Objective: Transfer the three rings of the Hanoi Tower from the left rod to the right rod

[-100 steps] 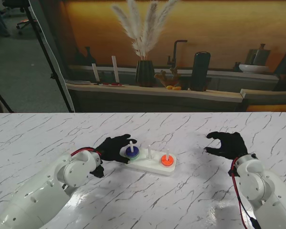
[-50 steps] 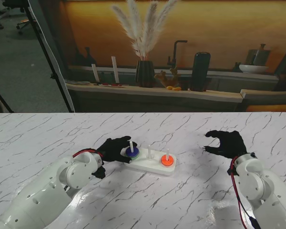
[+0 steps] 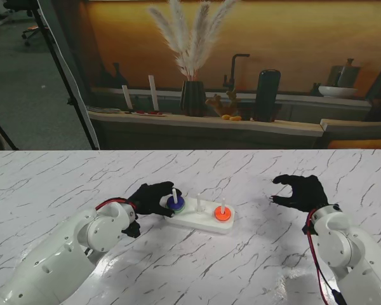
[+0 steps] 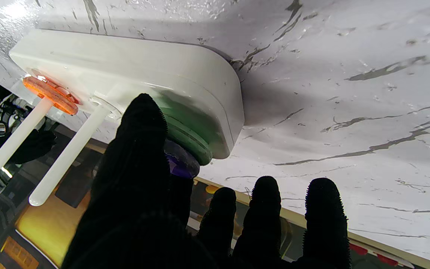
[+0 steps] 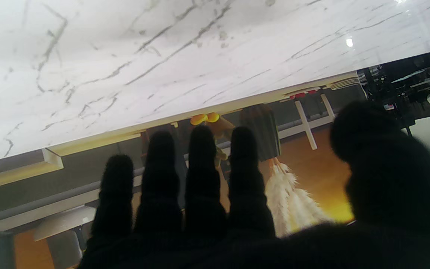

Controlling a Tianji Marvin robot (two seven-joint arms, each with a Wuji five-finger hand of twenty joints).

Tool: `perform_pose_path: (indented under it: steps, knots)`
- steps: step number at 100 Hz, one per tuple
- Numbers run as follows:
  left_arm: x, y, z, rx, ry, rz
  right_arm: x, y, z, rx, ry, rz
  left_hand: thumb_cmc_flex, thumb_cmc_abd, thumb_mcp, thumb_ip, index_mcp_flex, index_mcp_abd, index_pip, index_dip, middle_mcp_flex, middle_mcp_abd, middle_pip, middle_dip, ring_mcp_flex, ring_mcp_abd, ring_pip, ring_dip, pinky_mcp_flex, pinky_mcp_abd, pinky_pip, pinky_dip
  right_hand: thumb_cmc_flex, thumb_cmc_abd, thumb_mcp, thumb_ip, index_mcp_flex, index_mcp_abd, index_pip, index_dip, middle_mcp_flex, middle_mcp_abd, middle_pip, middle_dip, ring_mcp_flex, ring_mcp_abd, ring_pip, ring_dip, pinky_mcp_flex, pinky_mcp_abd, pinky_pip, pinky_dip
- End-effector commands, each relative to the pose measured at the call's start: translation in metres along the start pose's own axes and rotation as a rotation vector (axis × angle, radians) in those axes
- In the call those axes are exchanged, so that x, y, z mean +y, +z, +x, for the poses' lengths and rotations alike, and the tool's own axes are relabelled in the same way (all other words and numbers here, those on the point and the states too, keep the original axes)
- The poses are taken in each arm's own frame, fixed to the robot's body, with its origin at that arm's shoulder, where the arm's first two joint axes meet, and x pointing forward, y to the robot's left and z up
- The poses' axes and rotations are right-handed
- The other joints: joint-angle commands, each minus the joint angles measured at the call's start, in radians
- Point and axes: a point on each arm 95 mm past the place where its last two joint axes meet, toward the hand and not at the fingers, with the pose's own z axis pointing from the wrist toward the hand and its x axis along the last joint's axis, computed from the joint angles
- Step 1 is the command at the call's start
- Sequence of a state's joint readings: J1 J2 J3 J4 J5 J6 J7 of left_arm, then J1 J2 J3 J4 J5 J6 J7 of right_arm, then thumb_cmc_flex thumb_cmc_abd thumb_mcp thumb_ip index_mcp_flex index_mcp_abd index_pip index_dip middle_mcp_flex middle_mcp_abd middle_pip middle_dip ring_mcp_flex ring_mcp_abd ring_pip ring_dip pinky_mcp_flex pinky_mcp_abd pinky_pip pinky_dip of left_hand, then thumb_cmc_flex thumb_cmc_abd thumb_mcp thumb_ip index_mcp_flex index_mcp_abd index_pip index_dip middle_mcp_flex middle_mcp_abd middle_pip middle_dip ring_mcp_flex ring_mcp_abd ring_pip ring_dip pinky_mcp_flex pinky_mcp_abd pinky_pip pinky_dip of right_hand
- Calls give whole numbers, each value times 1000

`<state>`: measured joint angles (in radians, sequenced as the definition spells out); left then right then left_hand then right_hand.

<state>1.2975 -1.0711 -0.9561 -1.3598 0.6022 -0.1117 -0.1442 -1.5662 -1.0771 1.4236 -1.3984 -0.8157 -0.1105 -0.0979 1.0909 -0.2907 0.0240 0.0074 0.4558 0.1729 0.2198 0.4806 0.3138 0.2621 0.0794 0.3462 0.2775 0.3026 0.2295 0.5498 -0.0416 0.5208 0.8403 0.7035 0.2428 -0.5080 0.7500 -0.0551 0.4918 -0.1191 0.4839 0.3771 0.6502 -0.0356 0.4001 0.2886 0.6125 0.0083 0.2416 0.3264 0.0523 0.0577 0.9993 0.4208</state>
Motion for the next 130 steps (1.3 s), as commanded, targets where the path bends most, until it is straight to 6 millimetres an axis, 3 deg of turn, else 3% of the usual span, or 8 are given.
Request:
perform_pose_path:
  steps: [1,33,130]
  knots:
    - [2,1,5,22,-5,-3,-5,-2,4,3,8,9,61,82,5,7,63,-60,85,33,6,-18,11,15,18,-18,22,14,1,-4,44,16,10,4,-16,25,7,8,5,6,17,1,13,0,19,-2,15,11,-4,320,20,12]
    - [-2,1,7,25,-26,11,-5,-3,3,1,6,12,65,111,-19,-2,63,-64,105,43,40,-18,34,23,45,-8,50,27,20,11,86,24,9,5,-15,25,7,8,4,6,16,2,13,0,18,-3,15,11,-4,320,20,12]
    - [-54,-25,26,71,-1,36,-8,-3,3,0,12,19,62,137,-32,-4,66,-61,47,21,50,-7,29,13,60,3,62,31,25,17,106,16,9,4,-16,25,8,8,4,6,16,2,12,0,19,-3,15,11,-5,320,20,12]
